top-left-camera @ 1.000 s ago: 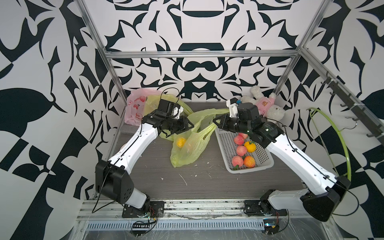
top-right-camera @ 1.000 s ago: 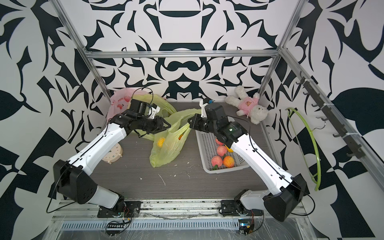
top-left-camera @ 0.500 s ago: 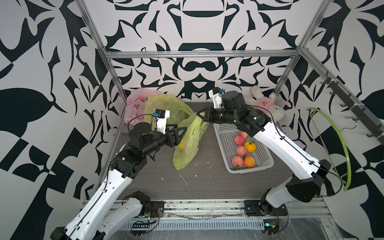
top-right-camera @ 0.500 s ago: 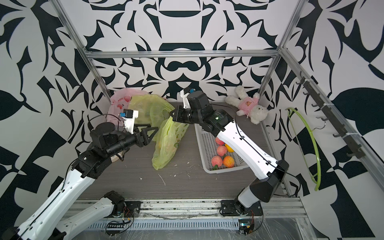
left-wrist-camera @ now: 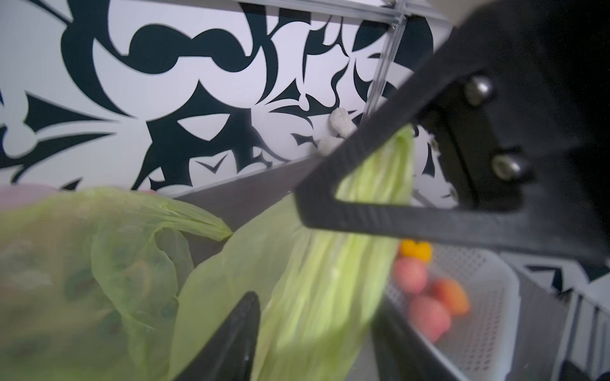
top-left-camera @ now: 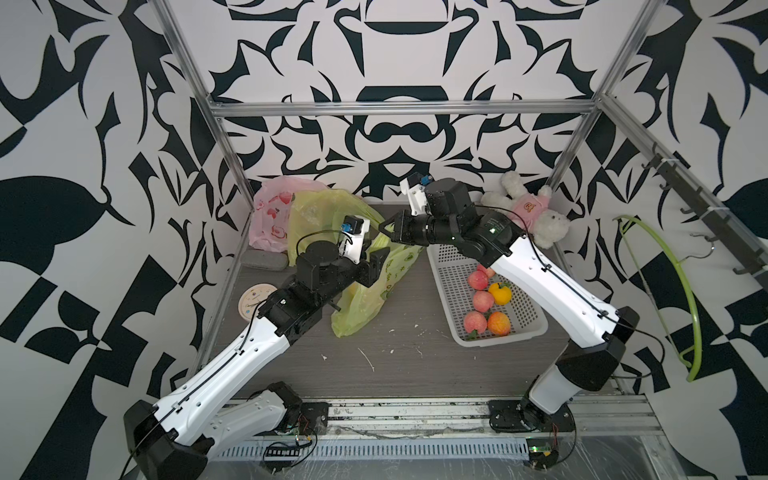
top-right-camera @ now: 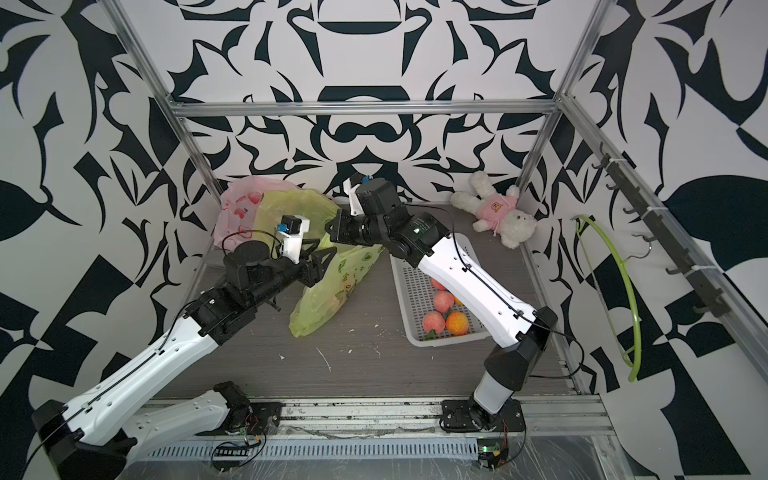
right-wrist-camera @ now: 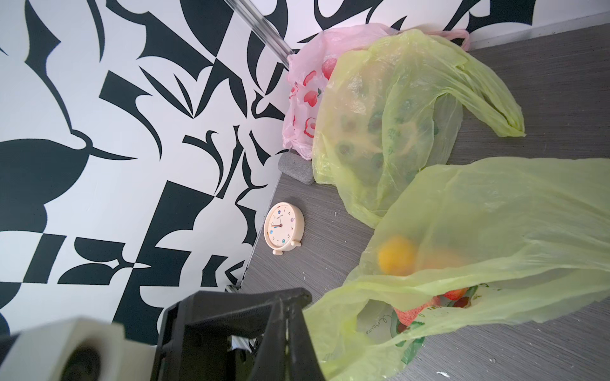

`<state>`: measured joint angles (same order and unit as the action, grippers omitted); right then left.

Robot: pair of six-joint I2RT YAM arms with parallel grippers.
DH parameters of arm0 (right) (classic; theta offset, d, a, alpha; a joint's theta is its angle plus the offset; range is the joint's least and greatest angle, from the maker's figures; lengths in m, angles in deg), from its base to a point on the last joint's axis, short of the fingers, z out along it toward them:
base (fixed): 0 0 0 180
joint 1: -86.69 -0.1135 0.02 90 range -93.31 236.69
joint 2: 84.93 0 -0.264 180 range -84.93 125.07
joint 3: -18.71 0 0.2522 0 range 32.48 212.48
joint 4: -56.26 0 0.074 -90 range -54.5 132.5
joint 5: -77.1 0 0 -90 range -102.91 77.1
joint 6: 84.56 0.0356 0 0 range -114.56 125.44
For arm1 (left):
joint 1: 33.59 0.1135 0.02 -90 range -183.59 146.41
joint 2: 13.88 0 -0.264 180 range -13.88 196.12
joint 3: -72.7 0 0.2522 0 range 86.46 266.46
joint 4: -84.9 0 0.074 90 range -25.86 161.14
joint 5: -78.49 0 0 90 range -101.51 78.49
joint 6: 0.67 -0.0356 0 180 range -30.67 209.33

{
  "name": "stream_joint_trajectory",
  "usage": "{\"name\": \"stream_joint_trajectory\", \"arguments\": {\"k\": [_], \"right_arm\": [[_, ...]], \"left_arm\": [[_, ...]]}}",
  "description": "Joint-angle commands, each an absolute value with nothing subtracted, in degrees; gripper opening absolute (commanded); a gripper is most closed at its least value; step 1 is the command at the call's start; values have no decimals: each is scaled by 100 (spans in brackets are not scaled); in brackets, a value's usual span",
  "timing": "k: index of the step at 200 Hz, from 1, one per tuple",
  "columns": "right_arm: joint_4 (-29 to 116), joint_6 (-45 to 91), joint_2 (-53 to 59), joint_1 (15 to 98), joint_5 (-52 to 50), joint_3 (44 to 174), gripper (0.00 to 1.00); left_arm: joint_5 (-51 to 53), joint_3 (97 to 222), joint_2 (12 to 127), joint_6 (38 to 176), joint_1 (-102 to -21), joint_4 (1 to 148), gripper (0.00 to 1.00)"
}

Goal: Place the peach into a plastic bag & tie a knot
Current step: Adjust the plastic bag at the center of the board.

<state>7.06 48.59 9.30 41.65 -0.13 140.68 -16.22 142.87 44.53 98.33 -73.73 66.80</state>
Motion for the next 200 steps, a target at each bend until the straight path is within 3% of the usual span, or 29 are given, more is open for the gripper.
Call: {"name": "stream_joint_trajectory", "arguments": {"k": [1,67,97,117,162,200], "right_arm": [[868,4842,798,4142,-94,14311,0],[994,4800,793,4143,41,14282,2],[625,4224,322,4256,-545,14026,48],[594,3915,-298,4864,-842,13302,66],[600,3632,-988,6542,-708,11954,79],[842,3607,-708,7011,-394,11681,80]], "left_arm": [[-1897,14026,4421,9833,-7384,7221,39],[-1302,14022,4705,9978,-7384,7430,0],[-1474,14034,4609,9911,-7377,7285,0],[-1528,13998,4459,9889,-7371,7208,0],[-1582,14008,4312,9945,-7358,7019,0],[-1594,14060,4314,9955,-7358,6921,0]]}}
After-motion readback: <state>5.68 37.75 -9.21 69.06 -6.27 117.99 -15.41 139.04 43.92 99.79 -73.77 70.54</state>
